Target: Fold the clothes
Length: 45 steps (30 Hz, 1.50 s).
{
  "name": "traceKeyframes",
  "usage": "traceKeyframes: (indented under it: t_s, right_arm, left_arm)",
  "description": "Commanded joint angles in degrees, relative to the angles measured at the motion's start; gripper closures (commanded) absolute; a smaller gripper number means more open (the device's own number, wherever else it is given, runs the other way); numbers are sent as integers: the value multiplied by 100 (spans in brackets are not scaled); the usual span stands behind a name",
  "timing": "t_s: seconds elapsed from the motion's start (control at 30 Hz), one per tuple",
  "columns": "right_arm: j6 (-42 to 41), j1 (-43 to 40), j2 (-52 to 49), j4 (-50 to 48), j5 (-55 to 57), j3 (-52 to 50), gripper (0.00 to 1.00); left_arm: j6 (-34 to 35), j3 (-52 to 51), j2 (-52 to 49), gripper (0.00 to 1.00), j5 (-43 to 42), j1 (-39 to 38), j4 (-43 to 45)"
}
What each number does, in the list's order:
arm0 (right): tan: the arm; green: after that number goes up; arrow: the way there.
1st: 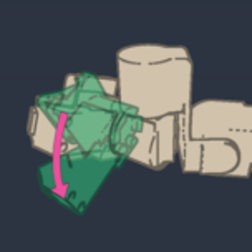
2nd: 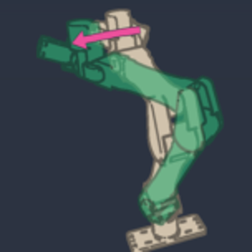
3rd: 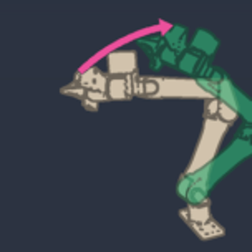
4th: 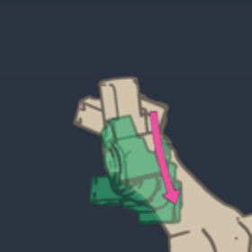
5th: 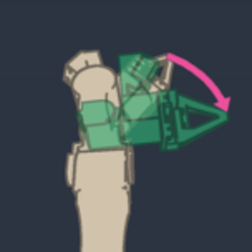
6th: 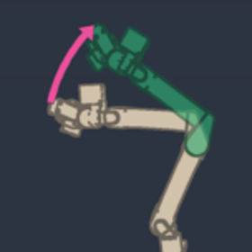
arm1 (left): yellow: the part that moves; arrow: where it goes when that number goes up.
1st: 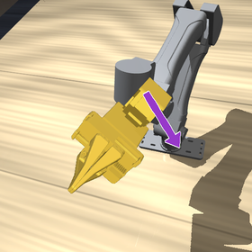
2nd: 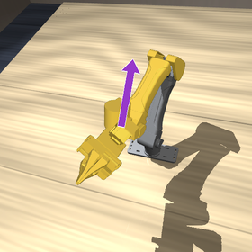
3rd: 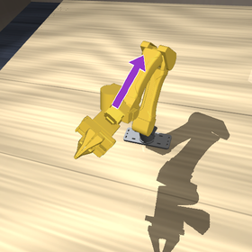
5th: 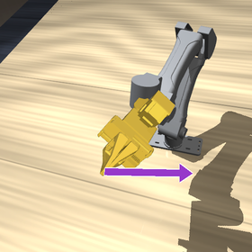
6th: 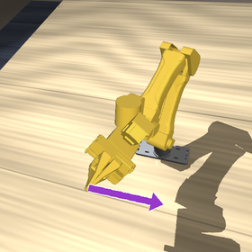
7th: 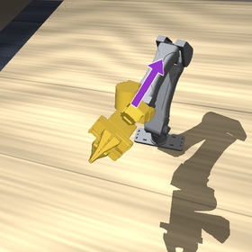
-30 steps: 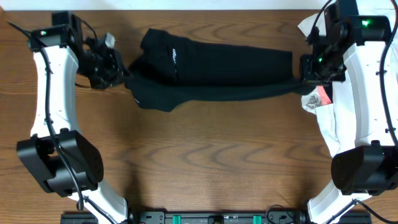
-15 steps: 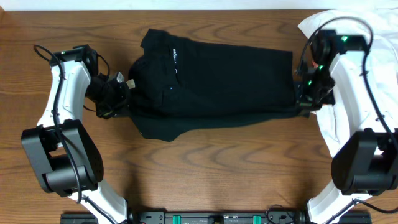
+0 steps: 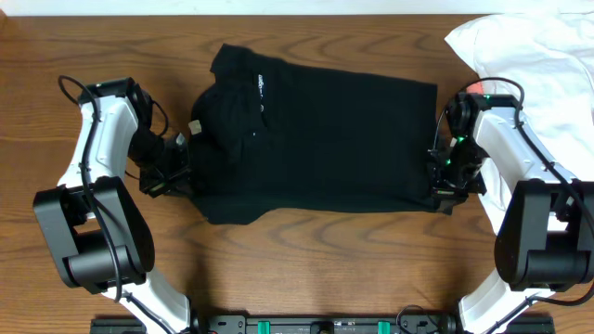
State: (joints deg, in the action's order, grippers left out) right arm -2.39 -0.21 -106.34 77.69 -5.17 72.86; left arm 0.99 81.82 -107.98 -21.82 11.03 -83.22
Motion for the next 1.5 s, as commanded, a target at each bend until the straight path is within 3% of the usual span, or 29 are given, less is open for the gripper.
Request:
traceKeyframes:
  t_s: [0.0, 0.73, 1.47]
  right_arm:
    - [-59, -48, 70, -11, 15, -48, 99]
    - [-57, -48, 70, -118, -52, -55, 99]
    - [-339, -48, 70, -2793, -391, -55, 99]
  left_arm:
    - [-96, -74, 94, 94, 345, -9, -173]
    - [122, -1220, 879, 94, 302, -13, 404]
    - [728, -1185, 879, 94, 330, -7, 3139]
